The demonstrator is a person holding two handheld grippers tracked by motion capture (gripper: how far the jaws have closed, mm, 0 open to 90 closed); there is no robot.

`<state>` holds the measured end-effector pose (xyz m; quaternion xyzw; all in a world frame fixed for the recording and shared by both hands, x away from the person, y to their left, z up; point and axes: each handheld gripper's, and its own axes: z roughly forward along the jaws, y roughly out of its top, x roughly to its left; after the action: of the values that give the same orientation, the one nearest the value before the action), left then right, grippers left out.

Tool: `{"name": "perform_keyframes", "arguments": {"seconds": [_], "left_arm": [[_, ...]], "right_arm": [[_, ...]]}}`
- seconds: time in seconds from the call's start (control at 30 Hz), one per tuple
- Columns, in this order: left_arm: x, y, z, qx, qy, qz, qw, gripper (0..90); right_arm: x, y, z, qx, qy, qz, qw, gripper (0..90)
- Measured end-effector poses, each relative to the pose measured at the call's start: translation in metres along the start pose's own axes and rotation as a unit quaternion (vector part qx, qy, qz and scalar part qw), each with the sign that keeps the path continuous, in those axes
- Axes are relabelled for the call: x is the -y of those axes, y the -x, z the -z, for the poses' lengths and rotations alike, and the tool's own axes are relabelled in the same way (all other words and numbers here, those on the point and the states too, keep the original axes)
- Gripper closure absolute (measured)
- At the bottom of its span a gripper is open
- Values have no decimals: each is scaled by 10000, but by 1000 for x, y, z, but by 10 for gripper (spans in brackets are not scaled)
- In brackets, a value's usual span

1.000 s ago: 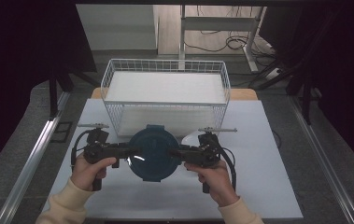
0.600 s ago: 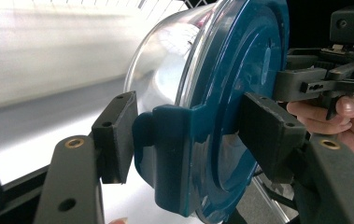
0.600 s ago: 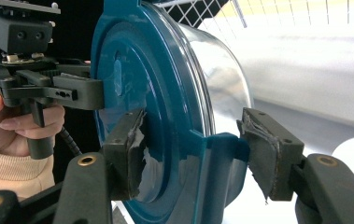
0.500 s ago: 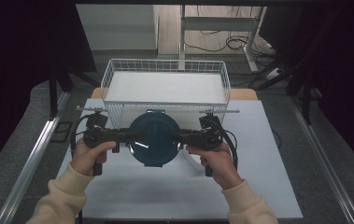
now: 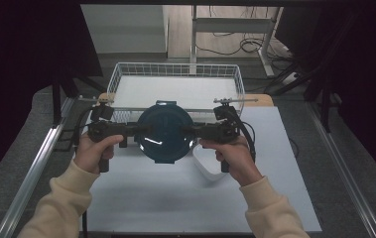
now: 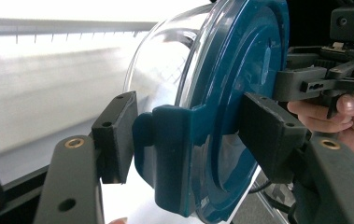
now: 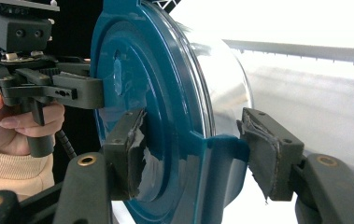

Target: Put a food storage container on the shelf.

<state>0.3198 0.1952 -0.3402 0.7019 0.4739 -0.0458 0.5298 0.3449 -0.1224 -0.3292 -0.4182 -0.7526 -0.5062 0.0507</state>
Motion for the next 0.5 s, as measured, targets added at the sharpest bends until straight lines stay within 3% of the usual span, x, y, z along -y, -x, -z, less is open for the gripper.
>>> {"name": "perform_keyframes", "arguments": {"seconds": [0.5], "left_arm": [[-39,7,3,-40,38,-69,10000,388]], "right_arm": [[-39,1,8,-24,13,64,10000,418]]}}
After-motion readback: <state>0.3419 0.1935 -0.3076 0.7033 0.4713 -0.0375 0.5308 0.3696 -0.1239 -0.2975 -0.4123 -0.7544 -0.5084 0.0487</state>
